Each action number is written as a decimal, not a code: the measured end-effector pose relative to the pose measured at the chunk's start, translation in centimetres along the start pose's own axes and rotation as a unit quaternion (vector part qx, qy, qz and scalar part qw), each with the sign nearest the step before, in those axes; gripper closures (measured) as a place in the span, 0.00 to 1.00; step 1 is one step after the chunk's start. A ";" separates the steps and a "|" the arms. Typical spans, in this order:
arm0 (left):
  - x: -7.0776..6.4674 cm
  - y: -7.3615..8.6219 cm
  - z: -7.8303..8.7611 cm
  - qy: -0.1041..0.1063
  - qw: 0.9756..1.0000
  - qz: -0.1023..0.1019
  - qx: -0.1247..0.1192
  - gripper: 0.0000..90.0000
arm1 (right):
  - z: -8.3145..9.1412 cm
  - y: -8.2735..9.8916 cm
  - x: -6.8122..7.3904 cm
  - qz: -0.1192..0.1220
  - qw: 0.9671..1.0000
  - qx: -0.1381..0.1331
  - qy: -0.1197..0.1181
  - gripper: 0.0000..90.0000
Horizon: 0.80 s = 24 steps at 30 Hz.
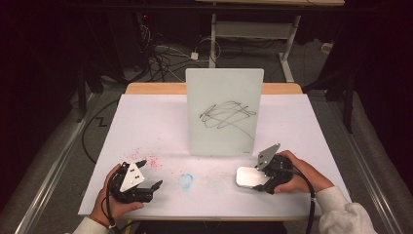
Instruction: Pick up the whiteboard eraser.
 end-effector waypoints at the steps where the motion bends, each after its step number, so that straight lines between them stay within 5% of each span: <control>1: 0.0 0.0 0.0 -0.001 1.000 0.001 -0.001 0.19 | 0.0 0.1 0.1 -0.002 1.000 0.001 0.003 0.34; 6: 0.2 0.0 0.1 -0.003 1.000 0.005 -0.004 0.18 | 0.5 -0.3 0.3 0.004 0.999 -0.029 0.024 0.34; 10: 0.4 -0.1 0.1 -0.002 1.000 0.005 -0.007 0.18 | 1.7 -1.6 0.1 0.009 0.995 -0.067 0.072 0.34; 13: 0.6 -0.1 0.1 -0.003 1.000 0.009 -0.012 0.18 | 2.7 -2.9 0.1 0.008 0.989 -0.100 0.107 0.34; 19: 1.2 -0.2 0.1 -0.002 1.000 0.015 -0.018 0.18 | 4.0 -4.6 -0.4 -0.011 0.971 -0.158 0.181 0.35; 24: 1.4 -0.3 0.1 0.001 1.000 0.015 -0.023 0.18 | 3.8 -4.8 -0.8 -0.023 0.961 -0.173 0.217 0.35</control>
Point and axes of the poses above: each handheld gripper's, and its own axes: z roughly backward along the jaws, y roughly out of its underside, x roughly to its left, the point moved 8 cm from there along -z, roughly forward along the jaws, and after that the axes turned 12 degrees about -x, right-handed, at the moved point
